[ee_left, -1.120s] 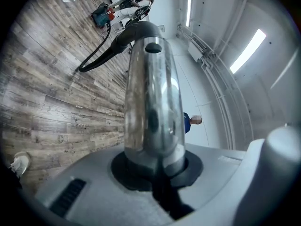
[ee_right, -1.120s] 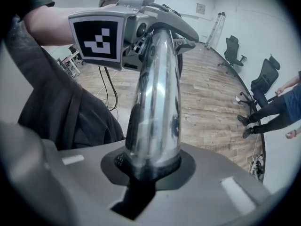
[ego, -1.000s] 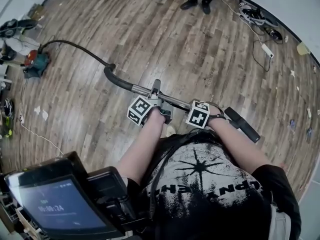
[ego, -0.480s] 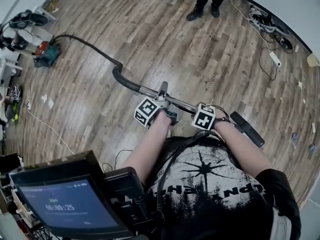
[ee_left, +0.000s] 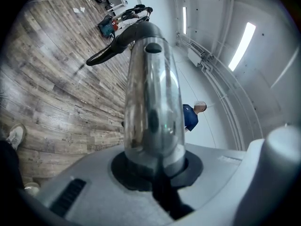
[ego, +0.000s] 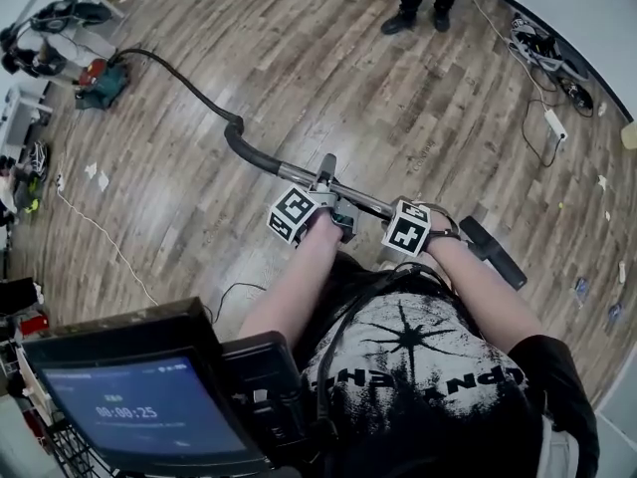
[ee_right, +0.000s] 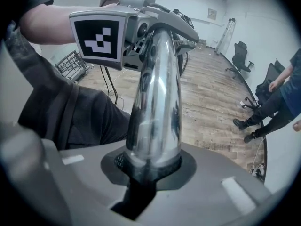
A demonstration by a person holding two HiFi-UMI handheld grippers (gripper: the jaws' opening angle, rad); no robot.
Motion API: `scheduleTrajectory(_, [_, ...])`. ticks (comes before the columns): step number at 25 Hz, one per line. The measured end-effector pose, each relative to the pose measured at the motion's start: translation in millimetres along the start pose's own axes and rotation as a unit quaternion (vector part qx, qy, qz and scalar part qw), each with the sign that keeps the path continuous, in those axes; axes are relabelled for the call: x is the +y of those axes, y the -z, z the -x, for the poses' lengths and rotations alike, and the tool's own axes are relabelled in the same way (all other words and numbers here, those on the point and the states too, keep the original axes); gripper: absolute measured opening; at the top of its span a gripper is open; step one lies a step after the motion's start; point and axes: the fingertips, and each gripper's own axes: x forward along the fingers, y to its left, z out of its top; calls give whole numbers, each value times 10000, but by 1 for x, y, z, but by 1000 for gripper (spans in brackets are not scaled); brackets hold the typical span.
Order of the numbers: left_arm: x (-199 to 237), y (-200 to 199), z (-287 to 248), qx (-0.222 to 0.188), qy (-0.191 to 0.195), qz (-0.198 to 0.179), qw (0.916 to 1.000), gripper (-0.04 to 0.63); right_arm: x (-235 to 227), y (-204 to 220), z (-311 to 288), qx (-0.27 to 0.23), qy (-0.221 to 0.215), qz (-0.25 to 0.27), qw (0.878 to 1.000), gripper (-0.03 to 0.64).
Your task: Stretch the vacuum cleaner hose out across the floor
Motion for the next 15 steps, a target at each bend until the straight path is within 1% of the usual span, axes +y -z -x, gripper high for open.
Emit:
scheduleTrajectory(5, [0,-5,-11,100,-32,-65,9999,40,-9,-6,-3,-46,138,-111,9998,77])
scheduleTrajectory(15, [16,-29,-44,636,-48,-16,9980,40,-27,-34,-22,35,166,-621,9979,75])
